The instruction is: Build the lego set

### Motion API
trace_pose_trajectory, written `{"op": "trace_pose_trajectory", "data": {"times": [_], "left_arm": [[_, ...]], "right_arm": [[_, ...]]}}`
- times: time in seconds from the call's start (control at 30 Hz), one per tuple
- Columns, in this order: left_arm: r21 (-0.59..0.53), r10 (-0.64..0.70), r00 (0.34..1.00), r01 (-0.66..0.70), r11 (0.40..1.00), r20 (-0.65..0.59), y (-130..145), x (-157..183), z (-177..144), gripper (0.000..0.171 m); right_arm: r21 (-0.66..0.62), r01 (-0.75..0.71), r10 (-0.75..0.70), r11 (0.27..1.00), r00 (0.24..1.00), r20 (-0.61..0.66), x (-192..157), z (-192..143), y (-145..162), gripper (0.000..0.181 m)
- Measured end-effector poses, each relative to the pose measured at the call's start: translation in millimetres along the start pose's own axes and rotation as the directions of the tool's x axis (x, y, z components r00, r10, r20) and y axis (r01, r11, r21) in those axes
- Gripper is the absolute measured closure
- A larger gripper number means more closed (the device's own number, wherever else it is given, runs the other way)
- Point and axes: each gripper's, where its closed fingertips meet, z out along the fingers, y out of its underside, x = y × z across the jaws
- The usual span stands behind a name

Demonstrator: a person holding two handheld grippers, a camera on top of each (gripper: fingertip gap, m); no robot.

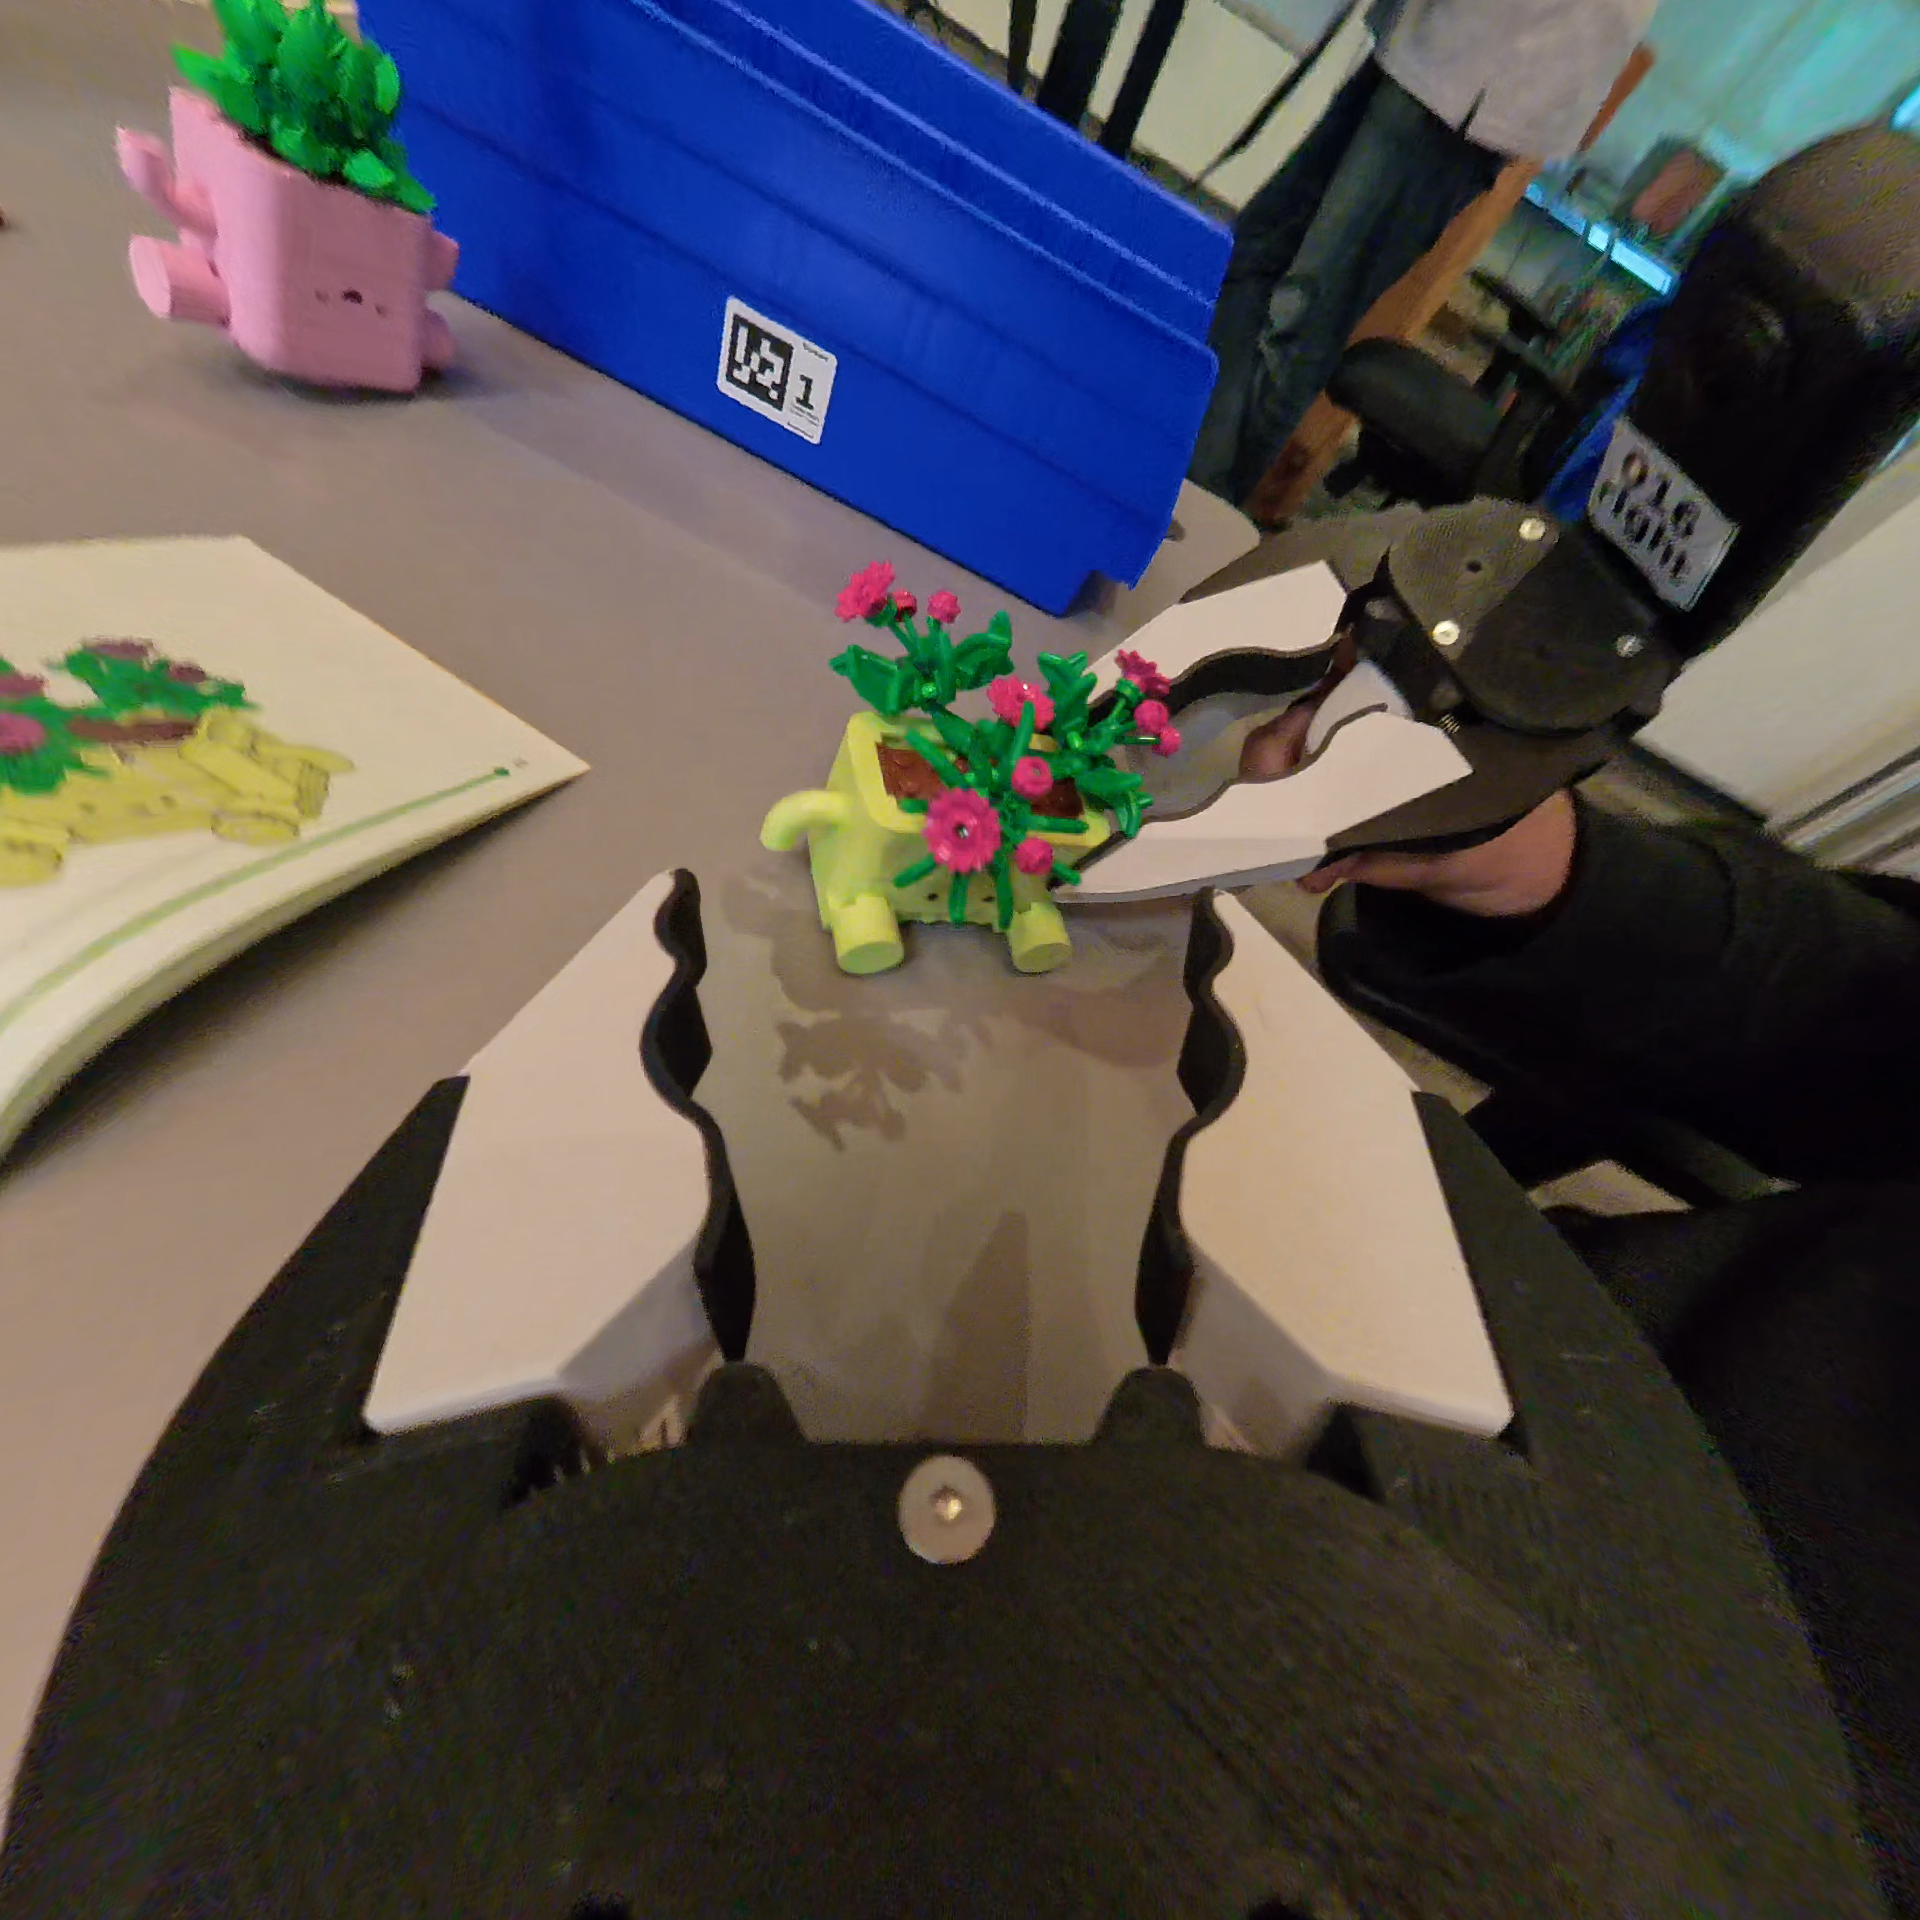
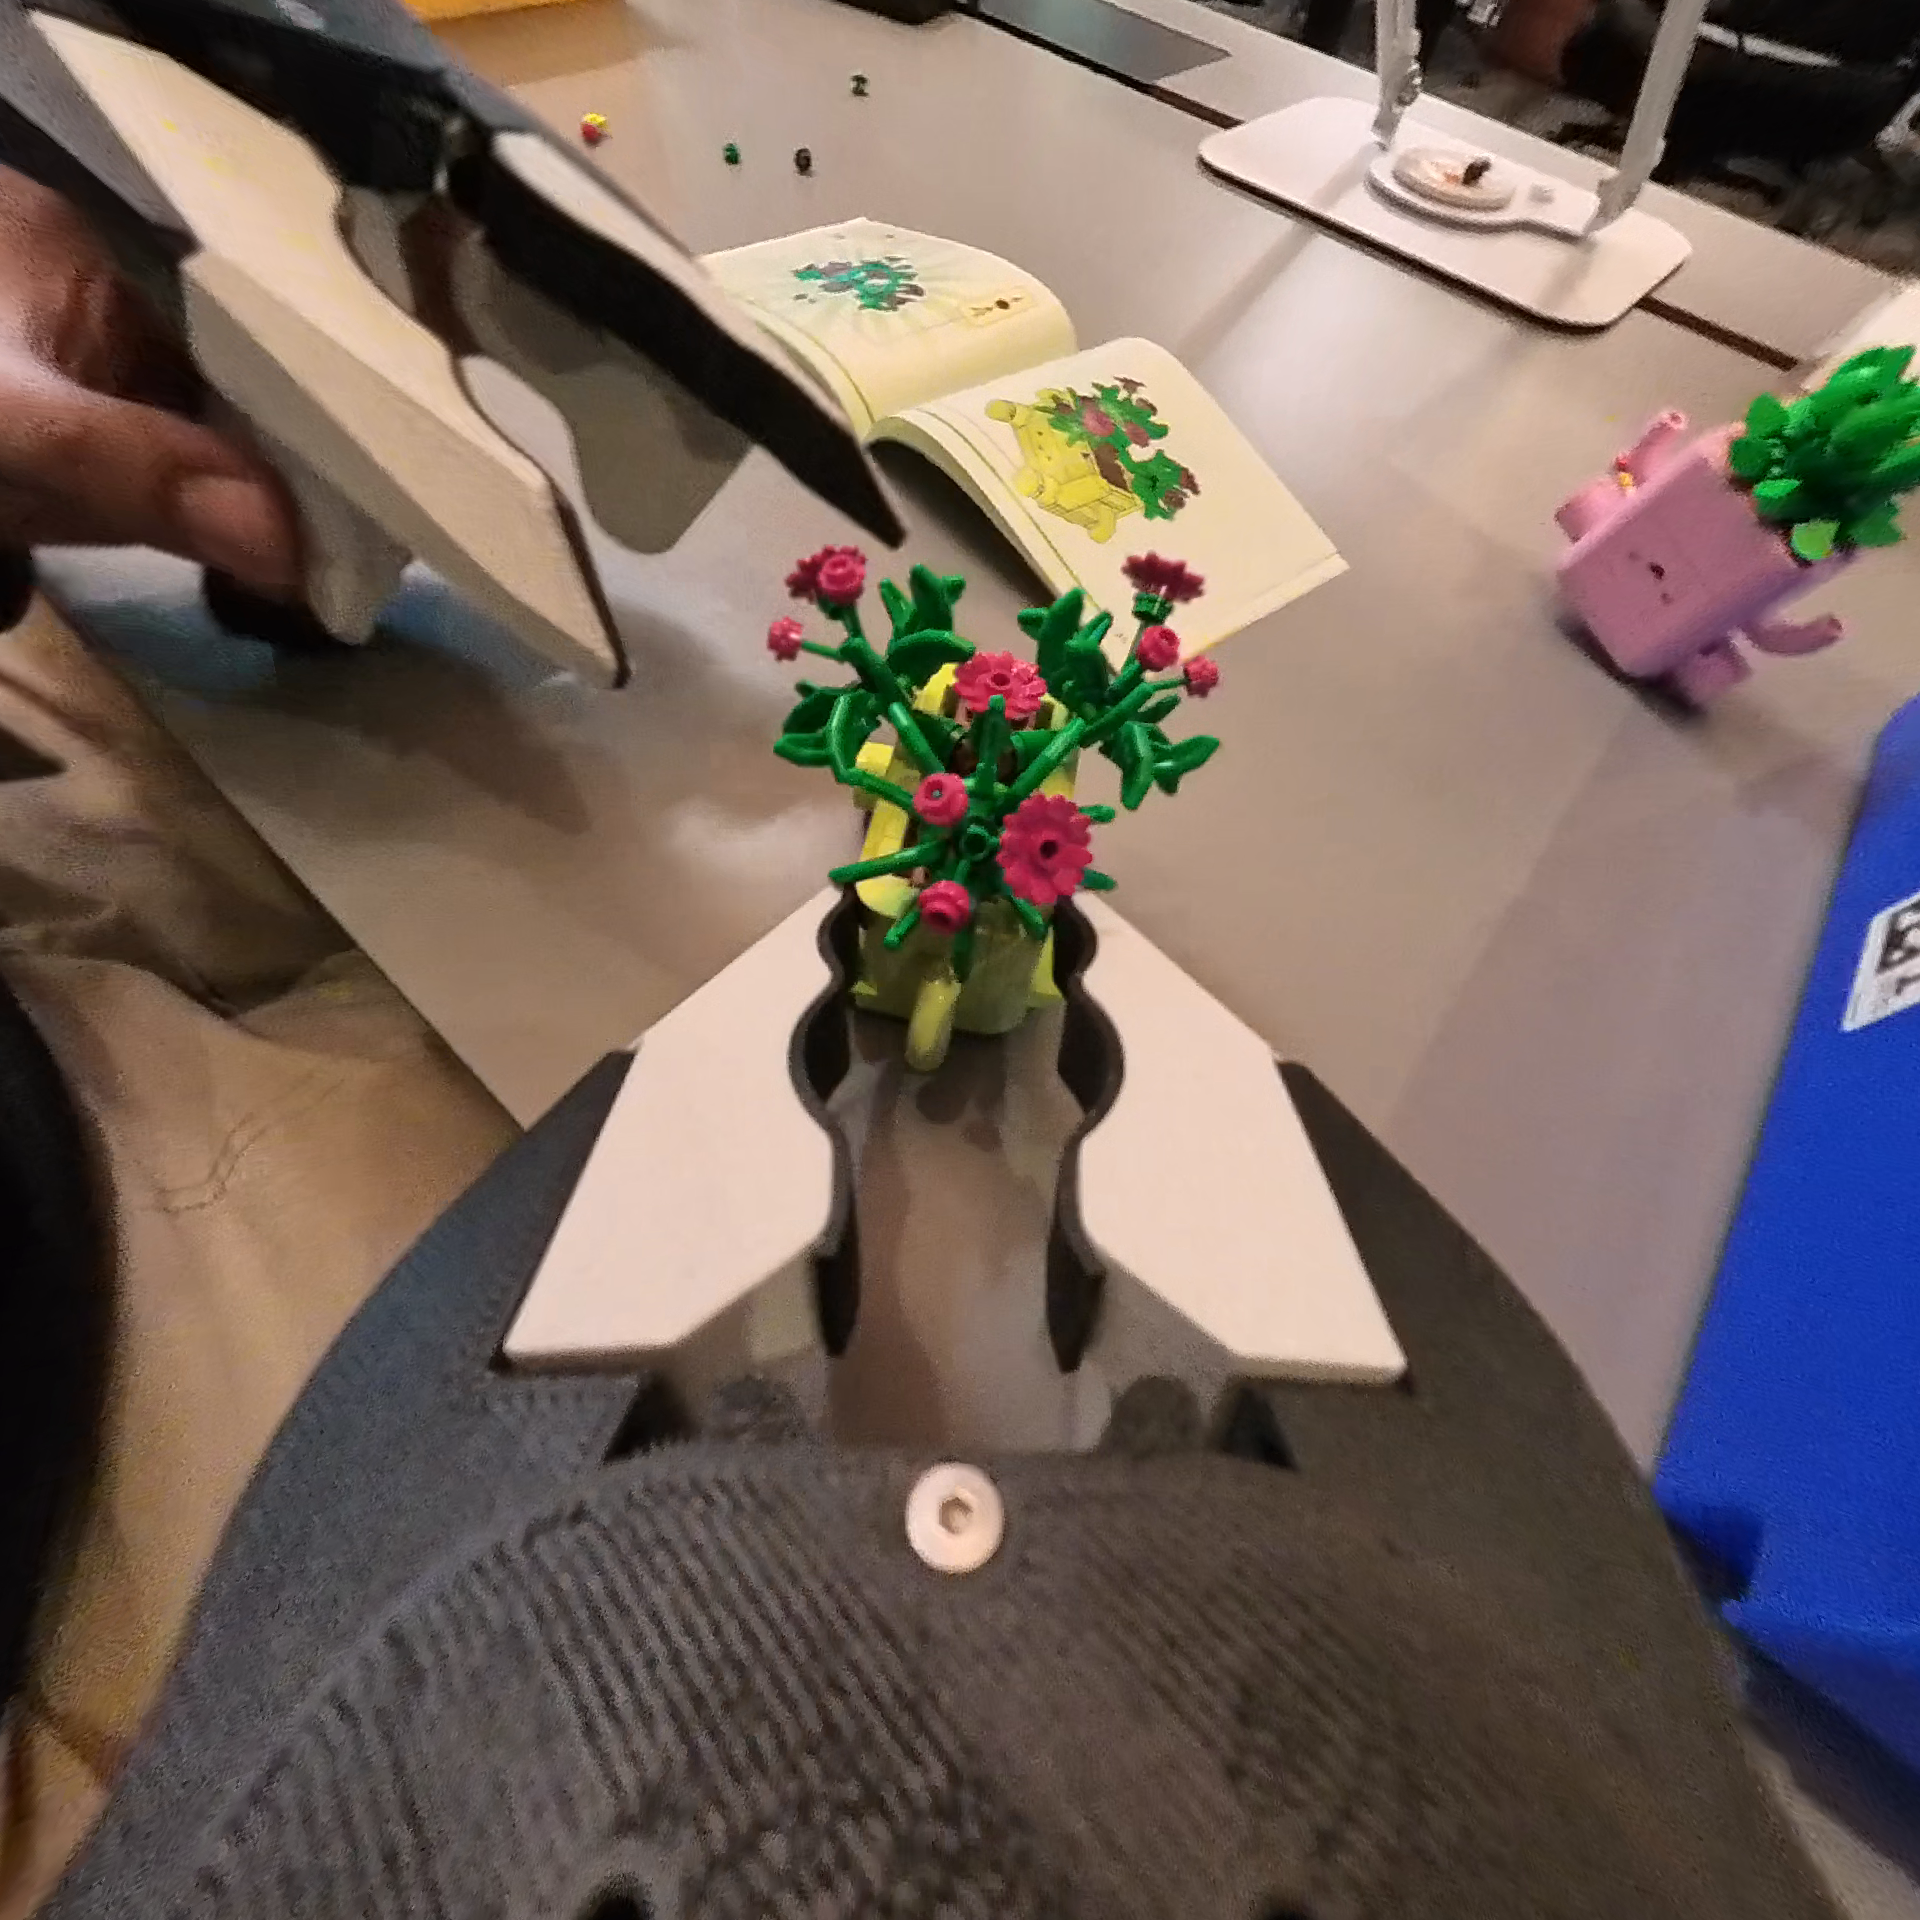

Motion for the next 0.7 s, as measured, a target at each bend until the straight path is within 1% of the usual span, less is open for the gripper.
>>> {"op": "trace_pose_trajectory", "data": {"times": [0.1, 0.2, 0.27, 0.33, 0.4, 0.53, 0.57, 0.6, 0.67, 0.7], "left_arm": [[-0.055, 0.137, 0.990, -0.138, 0.989, -0.021, -4, -4, 14, 0.071], [-0.138, 0.262, 0.962, -0.271, 0.953, -0.079, -2, -8, 31, 0.065], [-0.193, 0.311, 0.941, -0.333, 0.923, -0.134, 2, -10, 42, 0.065], [-0.226, 0.345, 0.921, -0.380, 0.897, -0.180, 4, -10, 52, 0.065], [-0.248, 0.366, 0.905, -0.414, 0.876, -0.218, 6, -10, 59, 0.071], [-0.282, 0.355, 0.891, -0.432, 0.857, -0.285, 11, -7, 67, 0.090], [-0.289, 0.341, 0.892, -0.424, 0.858, -0.297, 12, -6, 67, 0.091], [-0.291, 0.326, 0.894, -0.415, 0.862, -0.307, 12, -5, 67, 0.092], [-0.295, 0.299, 0.898, -0.396, 0.870, -0.324, 12, -4, 66, 0.093], [-0.297, 0.283, 0.895, -0.389, 0.872, -0.344, 13, -2, 65, 0.108]], "right_arm": [[0.001, -0.015, 0.015, 1.000, 0.998, 0.057, 2, 0, 0, 0.146], [-0.018, -0.062, 0.064, 0.998, 0.988, 0.141, 4, -1, 2, 0.146], [-0.045, -0.086, 0.093, 0.995, 0.976, 0.197, 7, -3, 4, 0.146], [-0.065, -0.085, 0.097, 0.994, 0.973, 0.208, 14, -4, 5, 0.143], [-0.078, -0.079, 0.095, 0.994, 0.971, 0.220, 17, -5, 6, 0.138], [-0.110, -0.062, 0.083, 0.992, 0.976, 0.200, 18, -10, 16, 0.115], [-0.105, -0.050, 0.069, 0.993, 0.980, 0.186, 18, -14, 18, 0.113], [-0.081, -0.031, 0.044, 0.996, 0.985, 0.166, 19, -20, 17, 0.113], [0.014, 0.055, -0.056, 0.998, 0.992, 0.112, 19, -36, 6, 0.114], [0.065, 0.119, -0.124, 0.991, 0.990, 0.071, 18, -44, -3, 0.115]]}}
